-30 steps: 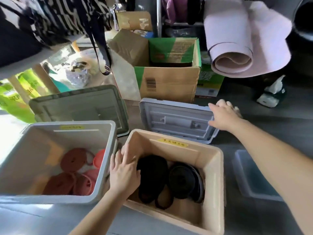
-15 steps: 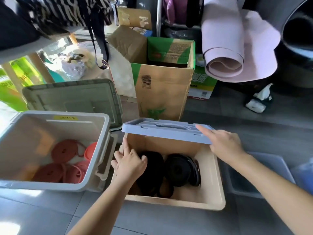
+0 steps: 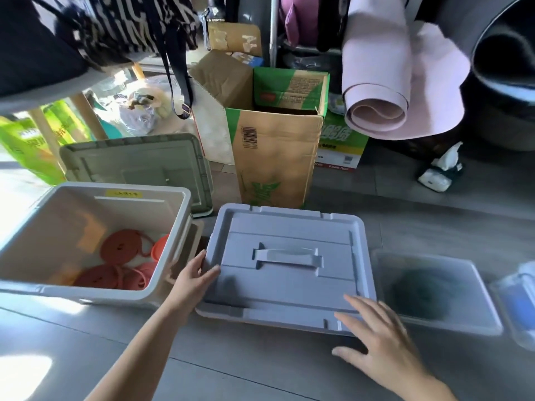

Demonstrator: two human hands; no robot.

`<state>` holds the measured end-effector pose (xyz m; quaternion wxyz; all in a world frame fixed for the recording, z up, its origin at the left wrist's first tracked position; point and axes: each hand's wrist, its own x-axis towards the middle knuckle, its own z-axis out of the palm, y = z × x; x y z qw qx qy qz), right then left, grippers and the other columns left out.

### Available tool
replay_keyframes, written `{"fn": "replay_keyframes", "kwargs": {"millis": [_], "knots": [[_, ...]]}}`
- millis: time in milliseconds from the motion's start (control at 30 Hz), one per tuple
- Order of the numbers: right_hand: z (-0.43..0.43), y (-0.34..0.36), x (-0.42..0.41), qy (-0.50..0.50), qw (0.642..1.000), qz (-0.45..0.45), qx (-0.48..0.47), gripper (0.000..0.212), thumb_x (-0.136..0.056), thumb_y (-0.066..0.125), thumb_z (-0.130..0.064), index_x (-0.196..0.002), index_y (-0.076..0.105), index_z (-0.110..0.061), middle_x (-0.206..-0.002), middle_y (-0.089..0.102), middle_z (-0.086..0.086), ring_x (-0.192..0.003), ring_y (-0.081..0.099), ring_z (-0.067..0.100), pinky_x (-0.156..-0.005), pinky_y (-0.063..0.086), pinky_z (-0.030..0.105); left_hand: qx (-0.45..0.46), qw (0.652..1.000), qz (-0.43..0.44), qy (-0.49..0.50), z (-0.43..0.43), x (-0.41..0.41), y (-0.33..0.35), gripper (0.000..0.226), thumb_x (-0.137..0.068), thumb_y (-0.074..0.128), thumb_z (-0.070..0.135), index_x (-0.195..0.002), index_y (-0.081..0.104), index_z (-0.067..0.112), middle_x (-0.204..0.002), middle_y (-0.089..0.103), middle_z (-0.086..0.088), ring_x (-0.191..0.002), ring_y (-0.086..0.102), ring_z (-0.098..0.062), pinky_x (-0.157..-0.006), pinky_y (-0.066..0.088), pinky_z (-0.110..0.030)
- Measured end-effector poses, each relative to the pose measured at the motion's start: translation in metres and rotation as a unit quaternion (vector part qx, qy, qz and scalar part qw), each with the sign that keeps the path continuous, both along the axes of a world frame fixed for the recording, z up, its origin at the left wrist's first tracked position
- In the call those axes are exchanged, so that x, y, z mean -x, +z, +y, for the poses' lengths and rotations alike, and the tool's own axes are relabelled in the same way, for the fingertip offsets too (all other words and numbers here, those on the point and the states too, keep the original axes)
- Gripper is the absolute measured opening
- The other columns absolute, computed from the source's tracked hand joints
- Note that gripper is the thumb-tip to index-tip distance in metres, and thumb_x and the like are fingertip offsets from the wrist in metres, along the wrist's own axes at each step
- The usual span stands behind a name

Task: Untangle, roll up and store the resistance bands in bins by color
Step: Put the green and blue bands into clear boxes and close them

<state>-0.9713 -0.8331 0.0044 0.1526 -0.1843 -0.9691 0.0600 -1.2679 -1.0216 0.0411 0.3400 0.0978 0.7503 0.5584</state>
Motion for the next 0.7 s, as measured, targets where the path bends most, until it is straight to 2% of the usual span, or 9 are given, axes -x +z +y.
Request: {"fn": "replay_keyframes", "kwargs": {"millis": [100,200,300,367,400,433,500,600,700], "knots": [[0.004,0.003,0.006,-0.094,0.988,0.084,0.083,0.059,-0.087,0.043,-0.061,-0.105,0.072,-0.013,-0.119,0.062,0.01,-0.108,0.051,0.019,-0.091,0.044,0.033,0.089,0.99,0.106,-0.012,0.001,0.002,-0.012,0.051,-0.092,0.054,0.005,-0.14,0.039,0.01,-0.13,0.054,-0.005,-0.111,0.052,-0.017,-0.093,0.042,-0.024],[0.029,0.01,0.027,-0.282,0.928,0.062,0.234,0.058,-0.088,0.058,-0.044,-0.135,0.049,-0.012,-0.141,0.043,0.014,-0.128,0.041,0.029,-0.103,0.039,0.044,0.105,0.982,0.155,-0.017,0.009,0.005,-0.016,0.038,-0.093,0.055,0.014,-0.13,0.049,0.014,-0.114,0.061,-0.002,-0.106,0.056,-0.019,-0.086,0.043,-0.027],[0.047,0.011,0.047,-0.376,0.784,0.041,0.493,0.077,-0.084,0.063,-0.046,-0.147,0.027,-0.019,-0.149,0.035,0.006,-0.134,0.036,0.03,-0.106,0.035,0.047,0.12,0.987,0.109,-0.001,0.02,0.013,-0.015,0.021,-0.092,0.057,0.031,-0.104,0.055,0.014,-0.089,0.062,0.001,-0.086,0.06,-0.019,-0.064,0.043,-0.024],[0.051,0.007,0.053,-0.386,0.664,0.056,0.637,0.071,-0.079,0.067,-0.051,-0.139,0.041,-0.022,-0.14,0.047,0.001,-0.129,0.044,0.029,-0.108,0.034,0.045,0.133,0.99,-0.027,0.026,0.022,0.022,-0.018,0.039,-0.084,0.064,0.045,-0.097,0.059,0.009,-0.091,0.067,-0.007,-0.083,0.064,-0.024,-0.066,0.051,-0.03],[0.051,0.005,0.053,-0.375,0.619,0.054,0.688,0.067,-0.074,0.068,-0.055,-0.132,0.051,-0.025,-0.134,0.053,0.001,-0.124,0.048,0.028,-0.108,0.035,0.046,0.132,0.986,-0.098,0.033,0.02,0.025,-0.019,0.045,-0.08,0.067,0.049,-0.097,0.061,0.007,-0.093,0.069,-0.01,-0.084,0.066,-0.028,-0.071,0.054,-0.034],[0.05,0.002,0.053,-0.371,0.6,0.051,0.707,0.064,-0.07,0.07,-0.057,-0.124,0.058,-0.024,-0.127,0.058,0.001,-0.118,0.052,0.027,-0.105,0.038,0.046,0.132,0.982,-0.13,0.039,0.019,0.027,-0.022,0.049,-0.076,0.07,0.051,-0.096,0.064,0.007,-0.092,0.07,-0.012,-0.084,0.068,-0.03,-0.074,0.055,-0.037],[0.049,-0.001,0.052,-0.403,0.646,0.069,0.645,0.061,-0.069,0.074,-0.056,-0.112,0.06,-0.016,-0.114,0.062,0.003,-0.104,0.055,0.025,-0.093,0.043,0.039,0.15,0.986,-0.048,0.057,0.019,0.026,-0.027,0.05,-0.073,0.072,0.054,-0.089,0.065,0.007,-0.085,0.07,-0.01,-0.079,0.067,-0.028,-0.073,0.055,-0.038],[0.04,0.005,0.05,-0.434,0.794,0.077,0.418,0.07,-0.067,0.059,-0.07,-0.097,0.06,-0.006,-0.094,0.066,0.012,-0.085,0.059,0.032,-0.07,0.047,0.037,0.22,0.947,0.224,0.073,0.018,0.017,-0.026,0.047,-0.076,0.067,0.054,-0.073,0.054,0.009,-0.067,0.06,-0.005,-0.062,0.057,-0.023,-0.057,0.044,-0.035],[0.031,0.015,0.053,-0.405,0.842,0.049,0.354,0.058,-0.084,0.052,-0.054,-0.114,0.06,-0.004,-0.11,0.066,0.017,-0.101,0.059,0.037,-0.078,0.049,0.042,0.229,0.919,0.317,0.054,0.017,0.012,-0.023,0.041,-0.082,0.063,0.044,-0.065,0.044,0.012,-0.059,0.052,-0.002,-0.056,0.048,-0.019,-0.052,0.037,-0.033]]}}
